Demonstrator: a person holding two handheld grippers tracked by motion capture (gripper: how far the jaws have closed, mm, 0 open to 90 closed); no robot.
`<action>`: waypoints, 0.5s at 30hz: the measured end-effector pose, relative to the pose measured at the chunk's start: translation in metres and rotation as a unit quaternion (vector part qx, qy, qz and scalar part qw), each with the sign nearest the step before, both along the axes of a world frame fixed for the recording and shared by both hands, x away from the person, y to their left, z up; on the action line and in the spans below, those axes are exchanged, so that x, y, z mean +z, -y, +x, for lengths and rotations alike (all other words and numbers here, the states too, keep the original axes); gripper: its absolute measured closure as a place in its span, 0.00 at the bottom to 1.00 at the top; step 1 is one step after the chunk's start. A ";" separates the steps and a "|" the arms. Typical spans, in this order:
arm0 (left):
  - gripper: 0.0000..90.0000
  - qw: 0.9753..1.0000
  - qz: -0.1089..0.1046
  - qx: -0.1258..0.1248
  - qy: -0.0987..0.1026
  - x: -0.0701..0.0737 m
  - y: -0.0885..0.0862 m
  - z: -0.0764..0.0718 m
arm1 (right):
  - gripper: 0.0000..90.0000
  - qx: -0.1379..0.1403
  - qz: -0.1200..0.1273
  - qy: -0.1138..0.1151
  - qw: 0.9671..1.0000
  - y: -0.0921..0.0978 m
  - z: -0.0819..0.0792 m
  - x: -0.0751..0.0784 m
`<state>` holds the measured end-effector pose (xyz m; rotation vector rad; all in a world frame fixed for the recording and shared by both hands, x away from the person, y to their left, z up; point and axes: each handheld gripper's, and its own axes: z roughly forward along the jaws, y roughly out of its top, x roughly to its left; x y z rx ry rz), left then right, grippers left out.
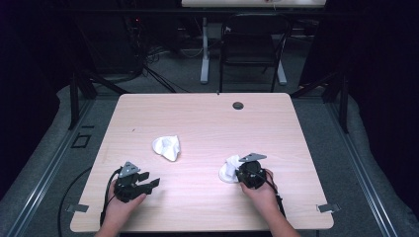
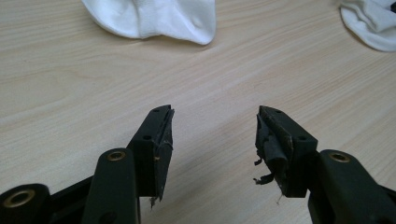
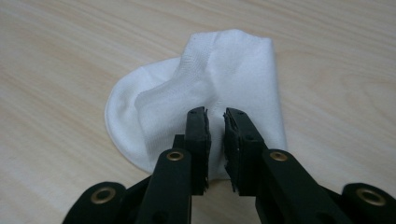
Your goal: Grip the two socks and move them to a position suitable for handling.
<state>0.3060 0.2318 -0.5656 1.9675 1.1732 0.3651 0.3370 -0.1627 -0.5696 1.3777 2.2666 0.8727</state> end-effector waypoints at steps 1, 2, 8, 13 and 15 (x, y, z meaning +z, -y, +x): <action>0.52 1.000 0.000 0.000 0.000 0.000 0.000 0.000 | 0.88 0.002 0.002 -0.003 1.000 -0.003 -0.003 0.000; 0.52 1.000 0.000 0.000 0.000 0.000 0.000 0.000 | 0.88 0.005 0.005 -0.004 1.000 -0.006 -0.007 0.000; 0.52 1.000 -0.003 0.000 0.002 0.001 -0.001 -0.001 | 0.87 0.024 0.019 -0.009 0.999 -0.023 -0.025 -0.001; 0.52 1.000 -0.003 0.002 0.001 0.001 -0.002 -0.001 | 0.87 0.045 0.019 -0.008 0.999 -0.035 -0.038 -0.002; 0.52 1.000 -0.003 0.001 -0.001 0.001 -0.002 0.000 | 0.87 0.050 0.021 -0.008 0.998 -0.038 -0.043 -0.002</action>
